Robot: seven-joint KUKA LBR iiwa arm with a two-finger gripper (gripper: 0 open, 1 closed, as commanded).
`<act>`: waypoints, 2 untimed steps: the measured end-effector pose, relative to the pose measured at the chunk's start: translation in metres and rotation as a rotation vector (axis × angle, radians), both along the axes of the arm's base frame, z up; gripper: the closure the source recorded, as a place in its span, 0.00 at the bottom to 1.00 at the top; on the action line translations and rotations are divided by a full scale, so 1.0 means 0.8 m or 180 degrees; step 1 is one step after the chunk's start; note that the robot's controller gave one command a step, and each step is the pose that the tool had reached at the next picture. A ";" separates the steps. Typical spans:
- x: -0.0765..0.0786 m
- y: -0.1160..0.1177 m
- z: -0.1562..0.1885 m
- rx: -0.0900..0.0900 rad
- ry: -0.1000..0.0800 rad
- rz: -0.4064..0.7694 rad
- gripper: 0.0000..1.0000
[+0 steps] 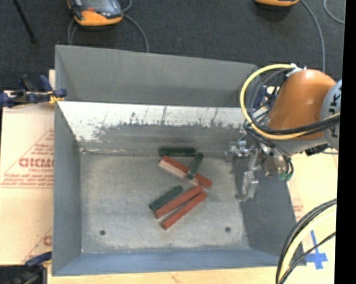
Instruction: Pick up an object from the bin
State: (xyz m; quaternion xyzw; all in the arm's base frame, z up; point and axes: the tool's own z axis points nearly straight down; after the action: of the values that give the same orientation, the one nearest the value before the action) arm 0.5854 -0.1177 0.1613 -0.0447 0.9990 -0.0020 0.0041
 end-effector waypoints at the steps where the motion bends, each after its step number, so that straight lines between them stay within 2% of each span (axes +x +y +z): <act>1: -0.021 0.071 -0.034 0.0014 0.0013 -0.0105 0.00; 2: 0.071 0.104 -0.100 0.0012 -0.0043 0.0044 1.00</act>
Offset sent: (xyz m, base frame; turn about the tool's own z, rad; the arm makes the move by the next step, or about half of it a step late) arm 0.0495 0.0839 -0.0909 -0.0141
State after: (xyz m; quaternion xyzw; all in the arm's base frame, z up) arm 0.6426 -0.0345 0.0815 -0.0515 0.9986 -0.0005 0.0110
